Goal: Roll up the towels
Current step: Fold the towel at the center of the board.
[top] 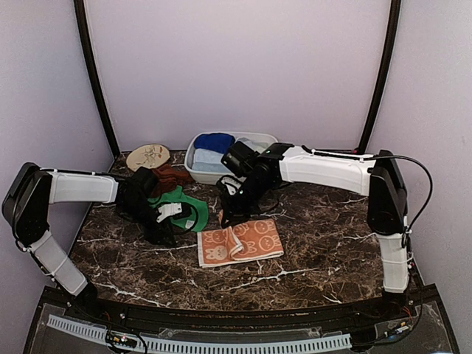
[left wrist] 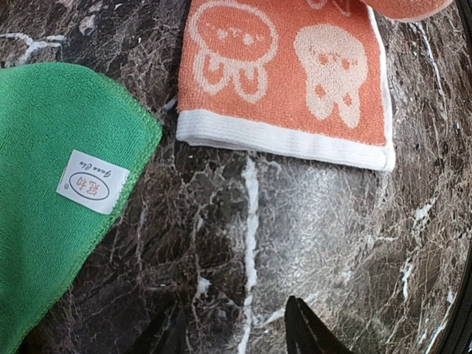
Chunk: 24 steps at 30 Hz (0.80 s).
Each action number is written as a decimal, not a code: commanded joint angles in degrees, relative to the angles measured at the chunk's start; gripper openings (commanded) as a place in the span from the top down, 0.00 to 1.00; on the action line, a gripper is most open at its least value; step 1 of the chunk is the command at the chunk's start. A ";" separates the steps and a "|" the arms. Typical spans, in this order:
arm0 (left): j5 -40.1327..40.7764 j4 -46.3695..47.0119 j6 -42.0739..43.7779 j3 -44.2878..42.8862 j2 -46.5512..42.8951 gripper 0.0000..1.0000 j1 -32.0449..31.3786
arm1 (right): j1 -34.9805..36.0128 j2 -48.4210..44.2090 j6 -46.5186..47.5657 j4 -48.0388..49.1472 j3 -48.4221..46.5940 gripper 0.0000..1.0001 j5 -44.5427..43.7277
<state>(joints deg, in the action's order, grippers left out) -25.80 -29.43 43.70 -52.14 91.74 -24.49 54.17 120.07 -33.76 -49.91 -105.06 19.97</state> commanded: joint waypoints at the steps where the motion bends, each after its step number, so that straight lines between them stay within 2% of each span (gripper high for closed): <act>1: 0.39 0.07 0.05 1.29 -2.24 0.52 0.12 | 1.48 4.53 -1.06 2.77 -3.76 1.00 2.59; 4: 0.50 0.53 -0.01 1.53 -2.12 0.52 0.07 | 1.90 7.20 -0.96 2.90 -5.23 0.89 3.56; 7: 0.62 1.08 0.06 1.55 -1.99 0.52 0.09 | 1.99 8.51 -1.89 5.10 -5.11 0.85 5.06; 12: 0.79 0.93 0.32 1.41 -1.90 0.51 0.08 | 1.99 8.01 -4.70 10.89 -3.90 0.57 8.75; 14: 1.05 0.91 0.38 1.36 -2.01 0.51 0.08 | 1.99 7.23 -5.78 12.74 -3.12 0.52 9.77; 21: 1.30 0.46 0.38 0.88 -2.78 0.50 0.14 | -0.68 1.76 -5.57 13.74 1.06 0.46 10.45; 24: 0.30 -0.39 0.10 -0.15 -3.18 0.51 0.07 | -3.86 -1.74 -4.16 12.68 6.14 0.54 8.74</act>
<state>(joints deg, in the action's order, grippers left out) -24.49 -28.73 43.75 -51.37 91.57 -24.49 54.28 124.97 -38.94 -38.09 -103.77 29.63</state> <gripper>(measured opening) 0.495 0.509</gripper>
